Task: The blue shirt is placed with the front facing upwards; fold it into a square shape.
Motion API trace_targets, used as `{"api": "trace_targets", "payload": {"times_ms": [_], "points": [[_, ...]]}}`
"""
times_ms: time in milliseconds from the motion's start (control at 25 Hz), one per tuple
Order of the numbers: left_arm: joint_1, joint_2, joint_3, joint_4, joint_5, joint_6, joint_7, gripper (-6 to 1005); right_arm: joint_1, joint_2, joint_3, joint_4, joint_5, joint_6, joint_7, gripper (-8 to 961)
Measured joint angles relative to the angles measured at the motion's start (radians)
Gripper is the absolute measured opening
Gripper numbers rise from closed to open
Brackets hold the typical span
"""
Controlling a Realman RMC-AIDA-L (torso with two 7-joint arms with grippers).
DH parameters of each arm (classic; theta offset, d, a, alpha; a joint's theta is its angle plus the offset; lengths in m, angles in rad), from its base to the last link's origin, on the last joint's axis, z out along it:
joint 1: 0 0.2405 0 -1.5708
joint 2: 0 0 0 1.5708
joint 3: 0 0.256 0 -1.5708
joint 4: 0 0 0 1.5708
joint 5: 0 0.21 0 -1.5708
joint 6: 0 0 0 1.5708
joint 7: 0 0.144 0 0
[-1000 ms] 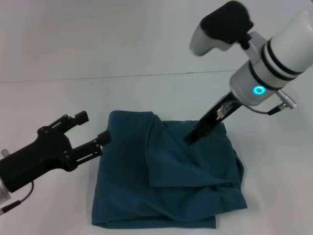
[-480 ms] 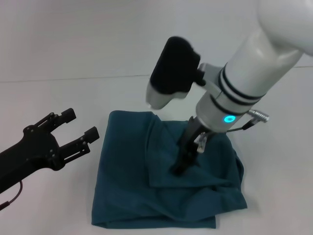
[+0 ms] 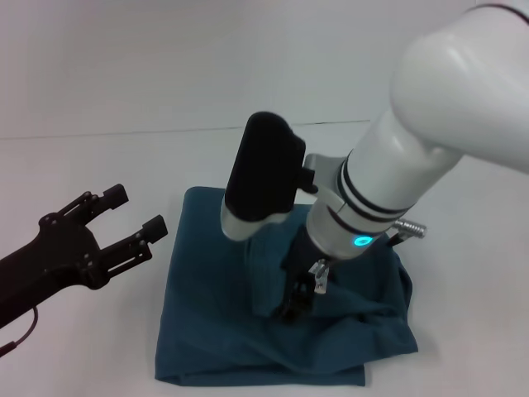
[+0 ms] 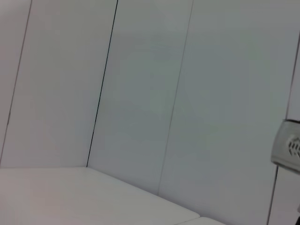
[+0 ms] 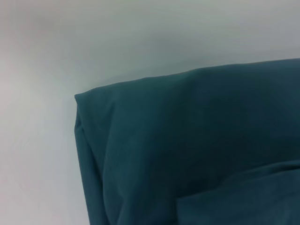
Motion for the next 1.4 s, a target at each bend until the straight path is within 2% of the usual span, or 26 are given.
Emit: {"api": "trace_targets", "payload": {"times_ms": [400,920,1120,1400], "points": [[-0.003,0.0,0.004,-0.004,0.0,0.0,0.0,858,-0.014,0.002,-0.119,0.014,-0.003,0.08,0.028,771],[-0.008,0.0,0.007,-0.005,0.0,-0.002,0.0,859,-0.018,0.001,-0.168,0.049,-0.083,0.158,0.109,747],[-0.008,0.0,0.008,-0.005,0.0,-0.002,0.0,859,-0.018,-0.003,-0.159,0.045,-0.085,0.168,0.139,517],[-0.008,0.0,0.009,-0.008,0.0,-0.001,0.0,859,-0.038,-0.007,-0.054,0.039,-0.085,0.169,0.154,330]]}}
